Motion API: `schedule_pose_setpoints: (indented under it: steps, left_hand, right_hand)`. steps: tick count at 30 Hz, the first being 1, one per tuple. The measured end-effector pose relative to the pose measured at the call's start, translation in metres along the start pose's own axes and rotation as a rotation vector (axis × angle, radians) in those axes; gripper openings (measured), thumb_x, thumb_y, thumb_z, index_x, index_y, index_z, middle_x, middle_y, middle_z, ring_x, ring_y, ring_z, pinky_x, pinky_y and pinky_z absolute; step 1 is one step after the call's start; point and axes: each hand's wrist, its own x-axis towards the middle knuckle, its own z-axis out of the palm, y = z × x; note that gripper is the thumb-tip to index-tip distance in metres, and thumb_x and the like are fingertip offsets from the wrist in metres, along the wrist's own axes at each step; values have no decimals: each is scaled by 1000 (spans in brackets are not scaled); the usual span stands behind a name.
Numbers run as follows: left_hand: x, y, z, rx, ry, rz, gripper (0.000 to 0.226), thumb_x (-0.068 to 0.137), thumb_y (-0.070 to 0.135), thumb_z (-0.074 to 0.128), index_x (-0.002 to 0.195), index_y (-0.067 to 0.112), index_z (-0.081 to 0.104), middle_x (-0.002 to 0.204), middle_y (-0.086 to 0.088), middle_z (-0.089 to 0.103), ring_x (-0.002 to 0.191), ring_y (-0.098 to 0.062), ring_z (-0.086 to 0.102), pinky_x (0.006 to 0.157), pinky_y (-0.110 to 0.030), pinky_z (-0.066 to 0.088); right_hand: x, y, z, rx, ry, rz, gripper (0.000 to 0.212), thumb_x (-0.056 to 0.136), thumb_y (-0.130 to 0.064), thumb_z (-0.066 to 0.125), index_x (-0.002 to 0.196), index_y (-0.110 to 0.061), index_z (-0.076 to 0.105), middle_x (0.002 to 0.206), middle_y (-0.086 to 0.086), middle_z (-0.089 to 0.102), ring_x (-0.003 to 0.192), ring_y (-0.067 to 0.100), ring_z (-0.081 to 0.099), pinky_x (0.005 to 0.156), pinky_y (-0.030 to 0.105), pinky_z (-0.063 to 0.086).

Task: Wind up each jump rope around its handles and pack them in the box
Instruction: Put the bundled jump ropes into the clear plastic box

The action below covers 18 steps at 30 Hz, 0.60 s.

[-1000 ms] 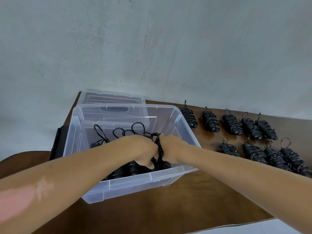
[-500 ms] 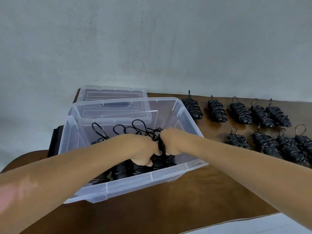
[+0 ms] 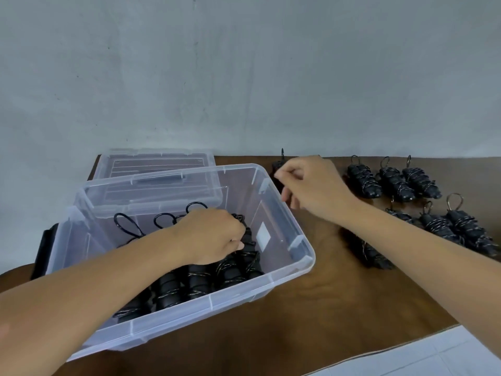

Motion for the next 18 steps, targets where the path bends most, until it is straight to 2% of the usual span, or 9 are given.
schedule_pose_setpoints:
  steps: [2,4,6,8,10,13,15,18]
  left_hand:
    - [1,7,-3,-27,103,6,33,108,44,45,86,24,58,81,7,63,76,-14,58,77,-40,54]
    - [1,13,-6,-38,184,1,34,109,44,43,80,27,53,76,9,60,71,-10,55,72,-37,52]
    - [0,16,-7,-64,232,-9,33,108,45,44,81,29,54,75,10,61,70,-8,56,69,-33,51]
    - [0,19,-6,-110,266,-18,31,107,47,44,85,30,58,76,11,63,71,-7,58,69,-31,51]
    - [3,22,-5,-151,300,-29,28,107,47,45,88,31,58,76,15,61,71,-5,57,68,-28,49]
    - [4,20,0,-183,355,-32,26,107,45,47,86,32,56,73,18,56,69,-2,54,65,-25,44]
    - [5,20,2,-201,385,-29,25,106,45,47,85,33,56,74,19,56,71,-3,56,67,-26,47]
    - [6,21,5,-242,398,-21,24,104,47,48,86,35,56,77,23,58,73,-2,58,68,-23,49]
  right_hand:
    - [4,33,-13,-35,56,85,22,101,-20,55,87,-20,72,63,-7,73,48,12,66,55,18,52]
    - [5,76,-22,-120,75,200,21,99,-19,55,86,-20,71,66,-6,75,54,10,69,67,27,58]
    - [3,127,-27,-233,50,348,14,99,-22,59,99,-17,72,87,-1,78,79,14,73,87,35,58]
    - [-3,169,-29,-330,-14,505,35,97,-32,65,124,-11,63,114,10,72,102,27,67,92,38,54]
    - [-10,201,-30,-381,-79,620,58,92,-43,69,132,-5,51,126,18,62,111,35,60,91,42,52]
    - [-15,230,-22,-403,-152,780,97,85,-60,72,150,-3,30,149,23,40,134,43,44,107,52,45]
    - [-14,245,-17,-346,-184,842,114,79,-69,73,154,-2,20,152,23,38,136,42,43,109,52,43]
    - [-9,258,-11,-322,-200,868,119,76,-65,78,155,-1,16,149,23,41,135,41,46,109,49,45]
